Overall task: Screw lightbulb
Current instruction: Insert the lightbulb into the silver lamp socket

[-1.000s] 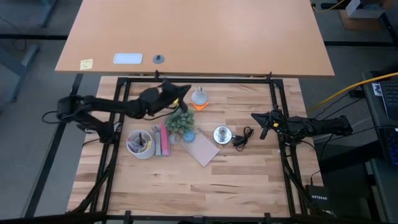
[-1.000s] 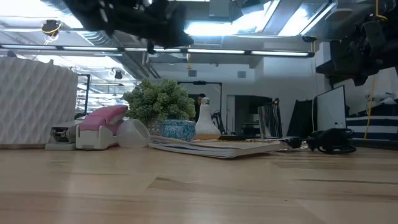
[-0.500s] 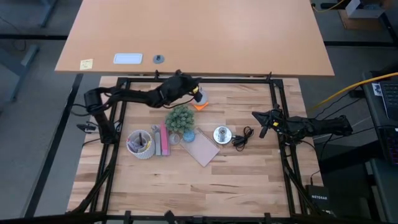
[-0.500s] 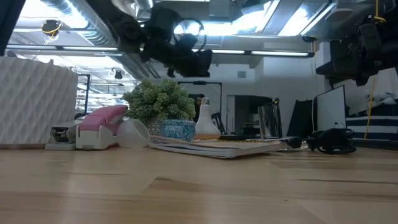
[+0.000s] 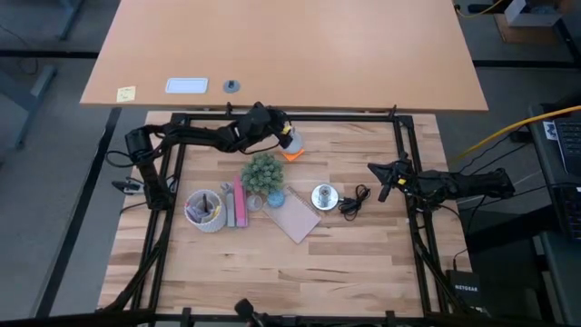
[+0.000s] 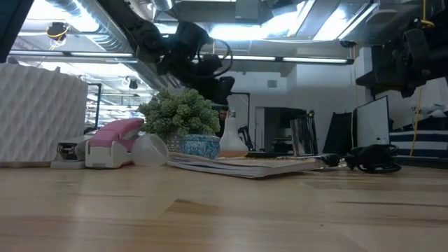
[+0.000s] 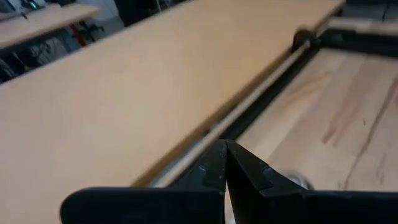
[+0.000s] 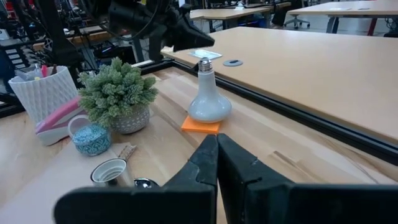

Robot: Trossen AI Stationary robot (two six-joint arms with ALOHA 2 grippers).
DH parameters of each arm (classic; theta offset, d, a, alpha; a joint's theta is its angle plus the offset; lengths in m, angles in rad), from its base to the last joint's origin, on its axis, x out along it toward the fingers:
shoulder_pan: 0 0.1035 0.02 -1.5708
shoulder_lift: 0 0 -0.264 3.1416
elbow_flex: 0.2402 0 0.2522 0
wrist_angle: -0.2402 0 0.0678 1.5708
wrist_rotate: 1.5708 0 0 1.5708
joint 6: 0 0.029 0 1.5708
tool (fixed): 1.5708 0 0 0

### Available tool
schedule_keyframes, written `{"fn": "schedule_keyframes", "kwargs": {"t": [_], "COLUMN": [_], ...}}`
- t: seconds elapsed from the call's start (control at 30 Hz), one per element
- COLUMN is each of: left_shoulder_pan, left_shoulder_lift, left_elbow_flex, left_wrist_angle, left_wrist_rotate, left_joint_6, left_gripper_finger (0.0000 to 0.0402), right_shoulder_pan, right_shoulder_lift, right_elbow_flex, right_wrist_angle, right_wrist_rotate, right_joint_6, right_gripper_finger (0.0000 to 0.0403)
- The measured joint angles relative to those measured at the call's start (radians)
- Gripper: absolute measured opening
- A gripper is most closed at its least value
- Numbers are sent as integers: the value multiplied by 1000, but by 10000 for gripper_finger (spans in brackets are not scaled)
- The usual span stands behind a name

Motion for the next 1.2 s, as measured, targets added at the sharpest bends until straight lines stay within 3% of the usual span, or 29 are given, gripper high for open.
{"fn": "schedule_keyframes", "kwargs": {"t": [0.27, 0.87, 1.2], "left_shoulder_pan": [-16, -108, -197], "left_shoulder_lift": [0, 0, 0], "left_elbow_flex": [0, -1, -1], "left_wrist_angle": [-64, -131, -127], "left_wrist_rotate": [27, 325, 323], "left_joint_6": [-1, 22, 60], "left_gripper_finger": [0, 0, 0], "right_shoulder_pan": [0, 0, 0], "right_shoulder_lift": [0, 0, 0], "right_elbow_flex": [0, 0, 0], "right_wrist_angle": [0, -1, -38], "right_wrist_rotate": [0, 0, -1], "right_joint_6": [0, 0, 0], "right_gripper_finger": [5, 5, 5]}}
